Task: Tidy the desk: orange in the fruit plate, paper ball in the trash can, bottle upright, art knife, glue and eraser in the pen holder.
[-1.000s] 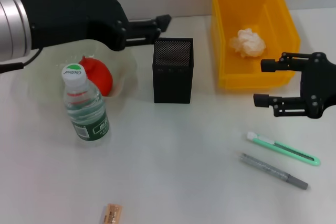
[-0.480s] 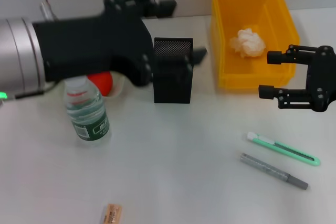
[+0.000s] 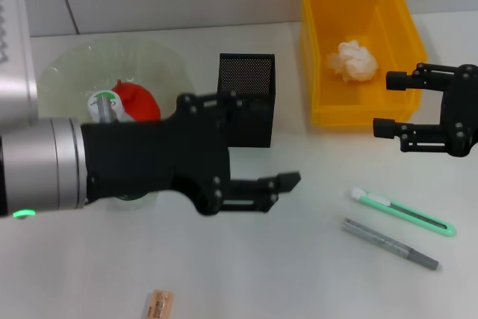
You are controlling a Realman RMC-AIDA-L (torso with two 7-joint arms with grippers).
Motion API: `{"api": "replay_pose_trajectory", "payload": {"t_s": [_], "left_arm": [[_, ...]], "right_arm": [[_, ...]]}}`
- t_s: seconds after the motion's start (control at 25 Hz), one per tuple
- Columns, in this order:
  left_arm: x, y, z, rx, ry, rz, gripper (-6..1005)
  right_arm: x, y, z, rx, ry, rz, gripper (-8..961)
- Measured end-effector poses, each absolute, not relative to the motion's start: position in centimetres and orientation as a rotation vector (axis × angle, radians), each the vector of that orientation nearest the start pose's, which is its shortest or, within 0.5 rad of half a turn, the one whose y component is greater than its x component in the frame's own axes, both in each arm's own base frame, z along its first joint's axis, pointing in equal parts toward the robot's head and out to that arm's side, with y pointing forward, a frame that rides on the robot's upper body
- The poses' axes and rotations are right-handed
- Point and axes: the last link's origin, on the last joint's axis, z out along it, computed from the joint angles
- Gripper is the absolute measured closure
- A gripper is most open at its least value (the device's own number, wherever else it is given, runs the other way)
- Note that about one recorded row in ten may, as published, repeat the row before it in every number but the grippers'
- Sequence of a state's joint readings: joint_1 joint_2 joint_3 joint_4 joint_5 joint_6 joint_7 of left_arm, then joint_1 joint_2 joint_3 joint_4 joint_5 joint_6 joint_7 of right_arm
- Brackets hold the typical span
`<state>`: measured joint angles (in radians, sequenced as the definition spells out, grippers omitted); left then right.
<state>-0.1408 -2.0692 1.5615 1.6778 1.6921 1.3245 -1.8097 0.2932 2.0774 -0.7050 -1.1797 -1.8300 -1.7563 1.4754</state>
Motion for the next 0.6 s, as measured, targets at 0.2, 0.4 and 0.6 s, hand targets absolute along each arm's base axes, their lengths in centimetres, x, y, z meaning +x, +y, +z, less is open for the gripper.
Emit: {"api": "replay_pose_trajectory", "payload": {"t_s": [0.2, 0.4, 0.6], "left_arm": [[-13.7, 26.7, -1.0, -2.900, -0.084, -0.621, 186], [-15.2, 27.0, -1.4, -2.900, -0.117, -0.614, 186], [-16.7, 27.4, -1.3, -2.884, -0.158, -0.630, 186]], "right_arm": [[25.6, 29.4, 9.1, -2.631, 0.376, 0.621, 196], [25.7, 29.8, 8.9, -2.646, 0.407, 0.579, 196], [25.5, 30.5, 8.3, -2.691, 0.475, 0.481, 196]]}}
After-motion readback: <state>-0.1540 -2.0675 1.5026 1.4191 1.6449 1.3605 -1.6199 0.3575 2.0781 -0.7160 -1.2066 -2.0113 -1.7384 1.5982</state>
